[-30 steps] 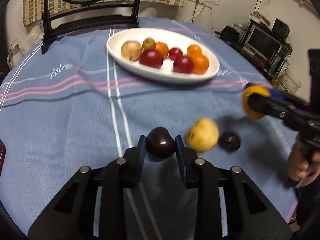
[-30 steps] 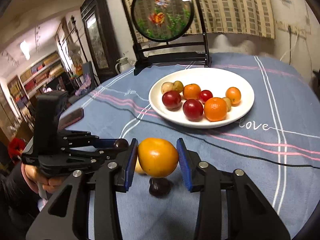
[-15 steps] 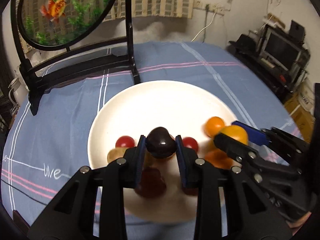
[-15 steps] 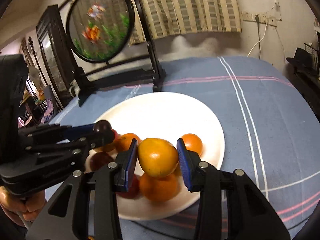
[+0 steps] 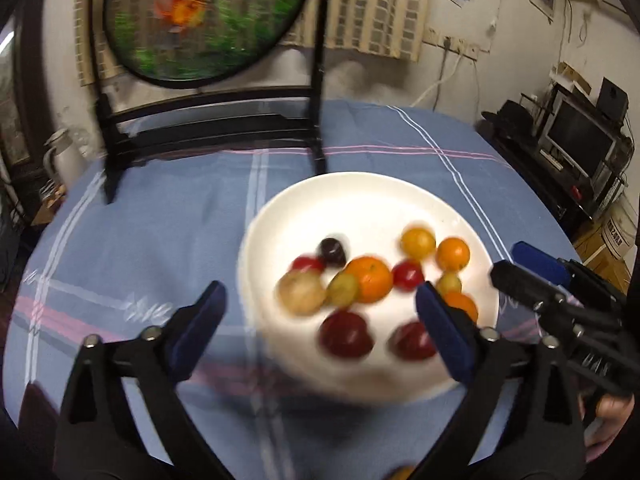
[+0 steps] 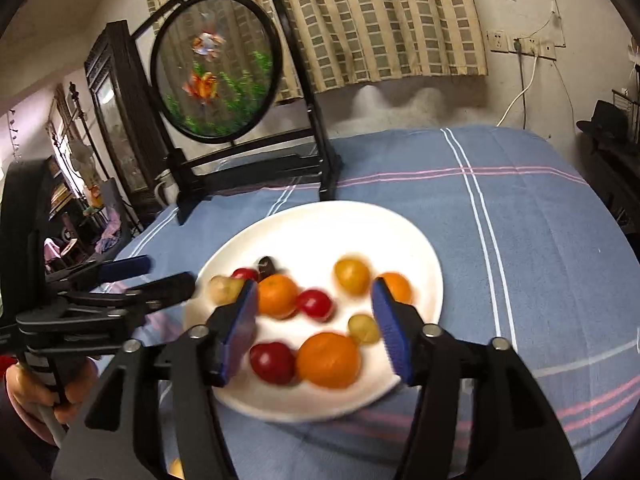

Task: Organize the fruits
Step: 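Carry the yellow-orange fruit and dark plum onto the plate and open both tools, then grasp the dark red plum with the right tool while the left tool grasps the potato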

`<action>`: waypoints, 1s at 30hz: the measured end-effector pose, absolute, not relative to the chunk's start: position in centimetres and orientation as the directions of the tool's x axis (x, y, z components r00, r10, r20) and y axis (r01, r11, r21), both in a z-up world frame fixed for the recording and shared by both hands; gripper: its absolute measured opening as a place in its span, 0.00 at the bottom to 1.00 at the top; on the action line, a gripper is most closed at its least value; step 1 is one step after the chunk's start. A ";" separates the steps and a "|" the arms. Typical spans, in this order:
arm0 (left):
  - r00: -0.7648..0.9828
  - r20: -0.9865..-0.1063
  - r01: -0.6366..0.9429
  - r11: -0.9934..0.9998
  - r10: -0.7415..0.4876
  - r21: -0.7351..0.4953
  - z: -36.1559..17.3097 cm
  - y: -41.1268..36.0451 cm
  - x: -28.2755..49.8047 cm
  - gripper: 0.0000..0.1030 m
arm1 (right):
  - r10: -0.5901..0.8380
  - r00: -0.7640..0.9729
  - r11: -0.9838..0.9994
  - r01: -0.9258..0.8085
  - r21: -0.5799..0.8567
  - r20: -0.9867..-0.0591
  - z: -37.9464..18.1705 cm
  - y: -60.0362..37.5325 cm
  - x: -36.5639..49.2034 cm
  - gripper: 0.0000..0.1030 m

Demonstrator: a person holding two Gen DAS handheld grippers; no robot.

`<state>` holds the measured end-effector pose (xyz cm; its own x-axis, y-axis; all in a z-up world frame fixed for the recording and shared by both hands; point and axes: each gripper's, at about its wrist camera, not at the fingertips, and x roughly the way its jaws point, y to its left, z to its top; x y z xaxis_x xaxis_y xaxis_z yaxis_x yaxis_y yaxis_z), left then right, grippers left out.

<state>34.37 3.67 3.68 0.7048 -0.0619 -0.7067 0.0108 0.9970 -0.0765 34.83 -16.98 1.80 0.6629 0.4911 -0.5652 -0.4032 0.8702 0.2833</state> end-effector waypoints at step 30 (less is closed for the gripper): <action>0.684 -0.729 -0.025 0.998 -0.027 -0.060 -2.9 5.9 20.0 0.98 | 0.412 0.480 0.821 -0.565 0.087 -0.775 -4.0 -12.8 20.7 0.60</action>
<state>20.03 5.86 -2.94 0.6837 -0.0268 -0.7293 -0.0252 0.9979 -0.0603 20.74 -12.82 -4.05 0.4797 0.4117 -0.7748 -0.5646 0.8208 0.0866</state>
